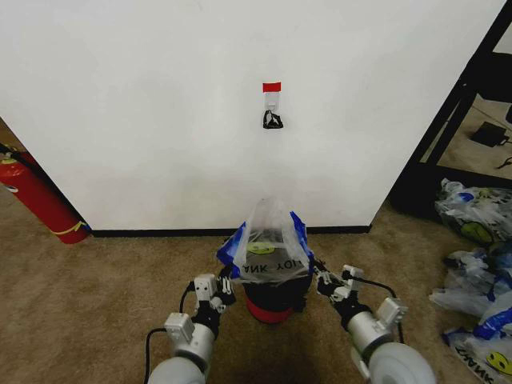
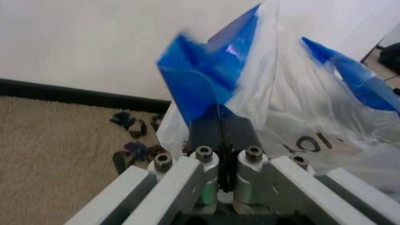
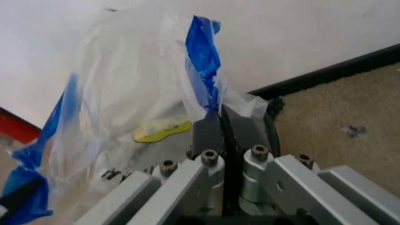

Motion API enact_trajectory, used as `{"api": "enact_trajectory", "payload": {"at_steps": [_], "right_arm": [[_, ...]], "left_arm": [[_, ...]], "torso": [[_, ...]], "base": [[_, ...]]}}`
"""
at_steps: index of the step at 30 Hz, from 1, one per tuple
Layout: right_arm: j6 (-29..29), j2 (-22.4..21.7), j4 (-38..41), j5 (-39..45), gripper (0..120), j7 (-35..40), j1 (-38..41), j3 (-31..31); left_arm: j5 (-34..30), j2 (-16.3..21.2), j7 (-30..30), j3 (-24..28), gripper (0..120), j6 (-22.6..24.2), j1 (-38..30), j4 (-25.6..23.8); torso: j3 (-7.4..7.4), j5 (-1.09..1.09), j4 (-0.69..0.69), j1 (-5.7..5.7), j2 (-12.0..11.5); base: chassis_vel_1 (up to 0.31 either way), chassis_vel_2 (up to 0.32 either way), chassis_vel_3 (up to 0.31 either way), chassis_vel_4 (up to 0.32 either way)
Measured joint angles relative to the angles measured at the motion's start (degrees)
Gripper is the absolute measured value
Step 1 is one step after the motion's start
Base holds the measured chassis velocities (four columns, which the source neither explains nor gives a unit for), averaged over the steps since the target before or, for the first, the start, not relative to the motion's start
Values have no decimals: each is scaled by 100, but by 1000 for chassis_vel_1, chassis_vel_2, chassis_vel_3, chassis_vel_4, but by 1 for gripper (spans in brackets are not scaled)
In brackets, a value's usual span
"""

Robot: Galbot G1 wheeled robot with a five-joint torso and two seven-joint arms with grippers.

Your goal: Pick up the garbage bag from the wall and place it over the trash bin.

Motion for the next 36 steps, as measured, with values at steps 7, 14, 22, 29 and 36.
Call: {"api": "enact_trajectory", "payload": {"at_steps": [7,14,22,29,36], "right_arm": [[-833,-187,269,51,0,1093,-83,158],[-1360,-147,145,57,0,1574,-37,73],[-1432,173,-380,38,0,1752,288,-154],[-1297,417,-940,-19,0,1662,578,-220],[-1304,598,-1259,-96,0,1574,706,-126]], "left_arm": [[-7,195,-293,-165,0,209,335,-315],[197,-106,-352,88,0,212,394,15],[477,-196,-300,201,0,97,729,192],[439,-376,-261,309,0,100,361,686],[241,-364,-271,600,0,187,-57,1059]], "torso": [[0,1,1,0,0],[1,0,-1,0,0],[1,0,0,0,0],[1,0,-1,0,0],[1,0,-2,1,0]], "base": [[0,0,0,0],[0,0,0,0],[0,0,0,0],[0,0,0,0],[0,0,0,0]]}}
